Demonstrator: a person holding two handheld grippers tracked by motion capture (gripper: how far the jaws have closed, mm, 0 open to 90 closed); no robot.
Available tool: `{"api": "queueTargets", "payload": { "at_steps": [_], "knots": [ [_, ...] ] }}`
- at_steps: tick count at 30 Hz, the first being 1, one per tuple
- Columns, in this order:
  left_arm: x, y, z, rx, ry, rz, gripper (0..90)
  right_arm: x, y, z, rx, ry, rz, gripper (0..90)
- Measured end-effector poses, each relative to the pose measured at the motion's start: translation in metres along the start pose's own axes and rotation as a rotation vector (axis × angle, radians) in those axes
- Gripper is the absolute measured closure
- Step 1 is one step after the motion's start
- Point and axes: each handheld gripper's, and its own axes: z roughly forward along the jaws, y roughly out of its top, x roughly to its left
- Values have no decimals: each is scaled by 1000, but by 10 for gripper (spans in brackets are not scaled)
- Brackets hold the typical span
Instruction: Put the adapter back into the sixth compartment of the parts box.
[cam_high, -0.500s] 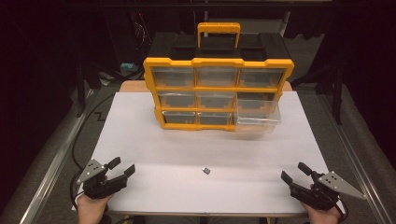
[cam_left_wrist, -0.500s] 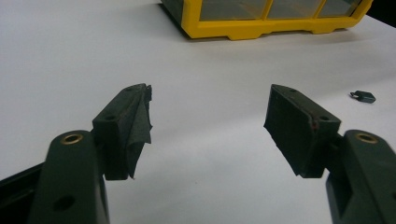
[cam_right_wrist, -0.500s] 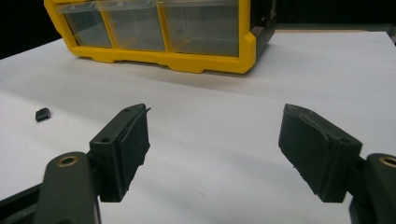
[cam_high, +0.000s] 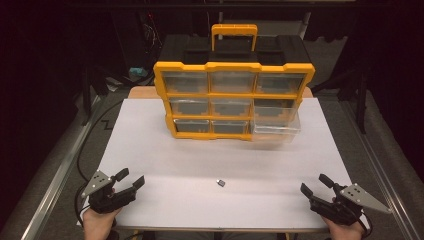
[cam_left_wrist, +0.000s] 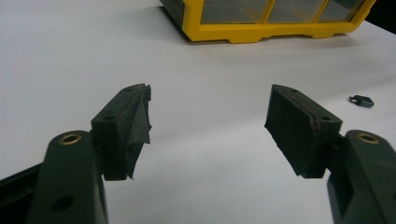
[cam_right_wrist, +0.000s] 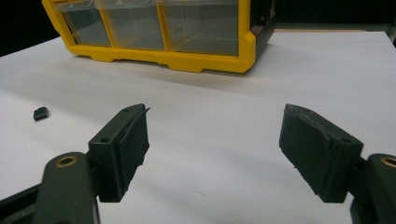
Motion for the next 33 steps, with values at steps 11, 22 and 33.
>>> {"api": "queueTargets", "payload": {
  "at_steps": [11,22,33],
  "knots": [
    [0,0,2,4,1,3,312,0,1,2,1,0,-8,229],
    [0,-1,4,10,-2,2,309,0,2,6,8,7,-19,228],
    [0,-1,6,16,-9,7,309,7,5,11,18,31,-27,224]
  ]
}}
